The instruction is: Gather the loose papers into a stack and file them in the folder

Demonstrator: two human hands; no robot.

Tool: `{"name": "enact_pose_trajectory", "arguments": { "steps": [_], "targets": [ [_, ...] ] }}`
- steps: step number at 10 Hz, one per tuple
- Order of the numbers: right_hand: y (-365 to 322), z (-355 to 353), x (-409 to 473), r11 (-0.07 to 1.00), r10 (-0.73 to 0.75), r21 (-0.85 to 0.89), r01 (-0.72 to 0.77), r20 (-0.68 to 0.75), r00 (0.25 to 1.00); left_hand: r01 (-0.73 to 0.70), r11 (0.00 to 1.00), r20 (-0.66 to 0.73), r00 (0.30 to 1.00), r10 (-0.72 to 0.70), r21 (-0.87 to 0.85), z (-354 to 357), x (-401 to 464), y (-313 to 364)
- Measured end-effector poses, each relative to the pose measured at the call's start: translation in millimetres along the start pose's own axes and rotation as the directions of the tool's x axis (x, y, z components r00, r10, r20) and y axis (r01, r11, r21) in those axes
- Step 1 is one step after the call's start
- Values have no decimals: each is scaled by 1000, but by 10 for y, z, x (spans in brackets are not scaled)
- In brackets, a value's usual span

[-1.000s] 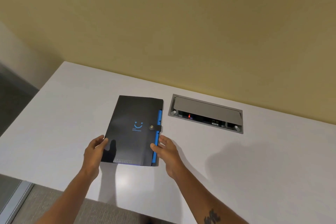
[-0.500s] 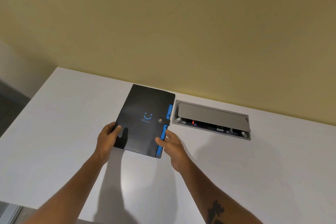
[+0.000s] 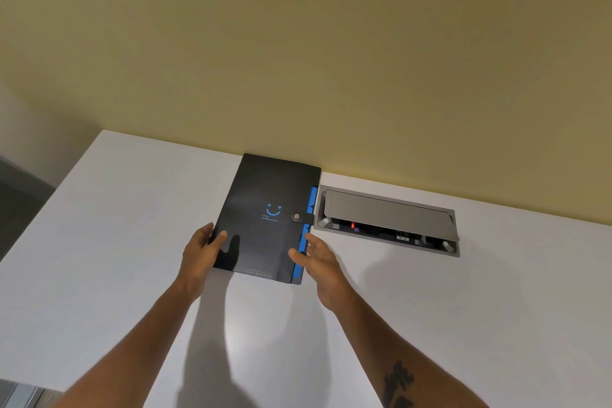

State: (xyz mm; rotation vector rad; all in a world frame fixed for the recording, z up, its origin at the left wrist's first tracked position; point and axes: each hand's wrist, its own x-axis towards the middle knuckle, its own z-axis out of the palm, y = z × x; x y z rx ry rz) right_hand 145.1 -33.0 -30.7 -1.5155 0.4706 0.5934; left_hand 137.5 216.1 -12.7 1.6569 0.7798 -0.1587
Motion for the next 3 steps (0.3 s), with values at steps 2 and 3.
{"name": "enact_pose_trajectory", "arguments": {
  "steps": [2,3],
  "targets": [
    [85,-223,-267,994,9,-113,-5,38,999,-54,997,-21,998,56,62,8,-213,61],
    [212,-525,-524,978,21,-209,-20,1,1000,-132,983,-40,990,138,126,53,-476,99]
  ]
}}
